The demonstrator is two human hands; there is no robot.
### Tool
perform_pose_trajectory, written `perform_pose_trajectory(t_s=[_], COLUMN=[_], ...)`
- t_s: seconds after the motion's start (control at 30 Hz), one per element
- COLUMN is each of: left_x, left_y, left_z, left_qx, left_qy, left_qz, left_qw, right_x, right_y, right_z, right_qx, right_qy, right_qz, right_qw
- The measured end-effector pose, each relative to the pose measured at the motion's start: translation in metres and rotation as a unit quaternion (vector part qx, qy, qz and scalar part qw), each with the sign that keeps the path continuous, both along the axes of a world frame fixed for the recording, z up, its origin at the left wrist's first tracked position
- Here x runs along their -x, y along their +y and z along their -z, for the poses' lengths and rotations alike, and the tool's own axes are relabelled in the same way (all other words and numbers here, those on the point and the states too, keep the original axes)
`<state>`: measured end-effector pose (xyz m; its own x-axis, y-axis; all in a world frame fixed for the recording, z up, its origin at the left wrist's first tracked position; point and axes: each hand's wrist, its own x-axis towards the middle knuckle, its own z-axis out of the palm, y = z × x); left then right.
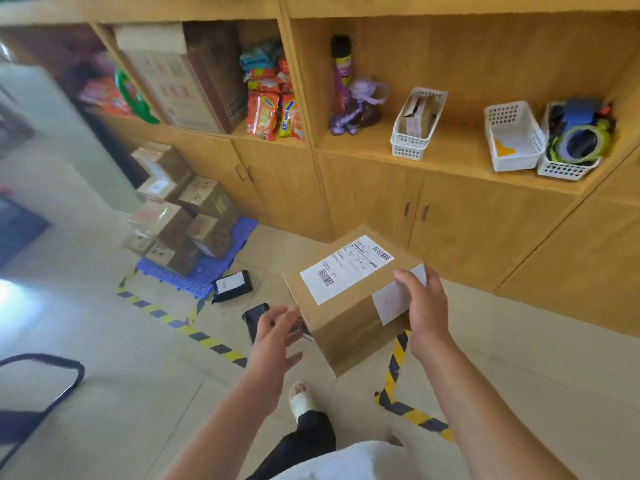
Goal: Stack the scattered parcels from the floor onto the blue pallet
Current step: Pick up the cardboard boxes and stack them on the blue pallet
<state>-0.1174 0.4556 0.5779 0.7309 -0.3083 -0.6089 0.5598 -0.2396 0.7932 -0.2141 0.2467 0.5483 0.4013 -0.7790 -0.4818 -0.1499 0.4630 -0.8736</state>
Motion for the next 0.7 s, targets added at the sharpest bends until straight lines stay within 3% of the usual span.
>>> perform_pose_trajectory(t_s=[0.2, 0.33, 0.47, 0.7], left_x=[-0.058, -0.102, -0.141, -0.194], left_y=[0.118, 0.196, 0.277, 0.412], left_z=[-0.030, -0.027, -0.030, -0.027], left_qx=[0.004, 0.098, 0.174, 0.168], left_qy=[-0.011, 0.060, 0.052, 0.023], left_qz=[-0.049, -0.010, 0.032, 0.154], left_qw=[0.999, 0.993, 0.983, 0.973], right_x=[-0.039, -0.083, -0.140, -0.226], right_y=[0.049, 0.099, 0.180, 0.301], right_z=[-0.035, -0.058, -0.072, -0.069], right_qx=[-0.008, -0.002, 0.025, 0.005], right_qy=[-0.096, -0.140, -0.164, -0.189], right_qz=[-0.147, -0.243, -0.311, -0.372], right_qw=[0.985, 0.960, 0.936, 0.909])
